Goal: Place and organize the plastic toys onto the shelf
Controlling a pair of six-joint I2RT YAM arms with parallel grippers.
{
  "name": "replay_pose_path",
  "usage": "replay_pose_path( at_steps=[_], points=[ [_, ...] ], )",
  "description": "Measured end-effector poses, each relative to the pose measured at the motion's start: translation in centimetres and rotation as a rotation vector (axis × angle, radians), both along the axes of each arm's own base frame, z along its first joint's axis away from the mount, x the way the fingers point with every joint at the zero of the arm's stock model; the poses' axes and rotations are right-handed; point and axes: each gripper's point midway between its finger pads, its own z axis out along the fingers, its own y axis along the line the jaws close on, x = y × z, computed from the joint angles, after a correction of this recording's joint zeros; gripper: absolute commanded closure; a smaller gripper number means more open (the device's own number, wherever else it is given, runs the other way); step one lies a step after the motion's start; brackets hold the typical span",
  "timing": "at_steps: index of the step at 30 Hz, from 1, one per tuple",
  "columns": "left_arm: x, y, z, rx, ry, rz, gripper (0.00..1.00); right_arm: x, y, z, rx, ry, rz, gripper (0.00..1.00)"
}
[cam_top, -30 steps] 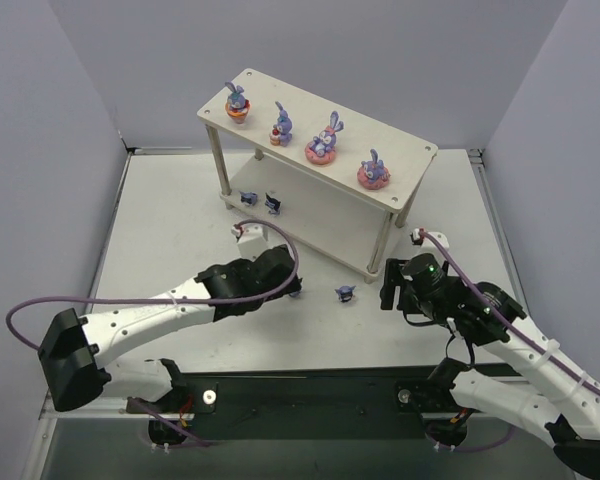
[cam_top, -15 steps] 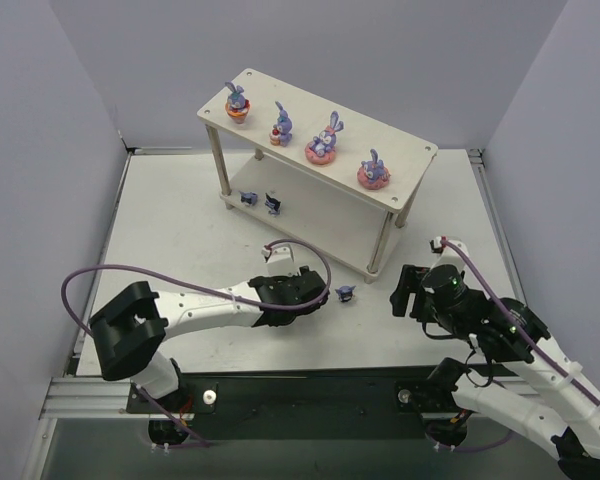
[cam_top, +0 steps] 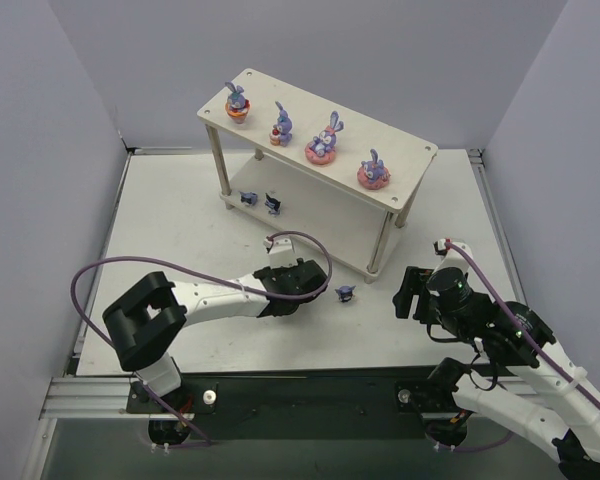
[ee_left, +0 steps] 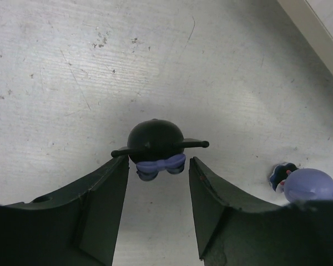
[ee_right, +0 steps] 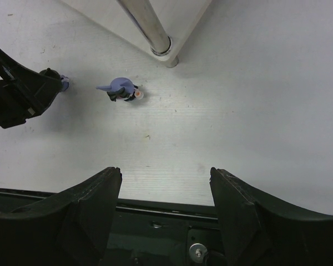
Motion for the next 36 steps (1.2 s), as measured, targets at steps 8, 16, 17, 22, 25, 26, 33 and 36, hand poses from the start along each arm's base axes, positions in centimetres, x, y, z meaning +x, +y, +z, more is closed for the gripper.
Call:
replay_pose_path(
  at_steps=[8,16,17,22,25,26,33,36],
  points=[
    [0.5,0.3,-0.6,0.021,-0.001,-0.001,0.42,0.1,-0.2,0.0,-0.016,-0.008,0.001,0.34],
    [0.9,0.7,-1.0,0.037,0.003,0.01,0.43,0.1,-0.3,0.1,-0.016,-0.013,-0.001,0.34],
    [0.9,0.7,-1.0,0.038,0.002,0.011,0.44,0.1,-0.3,0.1,-0.016,-0.013,0.0,0.34],
    [1.1,0.8,-1.0,0.039,-0.002,0.017,0.54,0.1,-0.4,0.2,-0.013,-0.017,-0.001,0.34],
    [1.2,0.9,-1.0,0.042,-0.003,0.016,0.6,0.1,-0.4,0.2,-0.013,-0.017,0.0,0.34],
    [1.2,0.9,-1.0,0.044,-0.004,0.015,0.61,0.1,-0.4,0.2,-0.013,-0.017,-0.001,0.34],
    [1.3,1.0,-1.0,0.064,-0.008,-0.01,0.77,0.0,-0.4,0.2,-0.012,-0.018,-0.001,0.34],
    [1.4,1.1,-0.9,0.073,-0.019,-0.039,0.83,0.0,-0.5,0.1,-0.014,-0.016,-0.002,0.34]
  ],
)
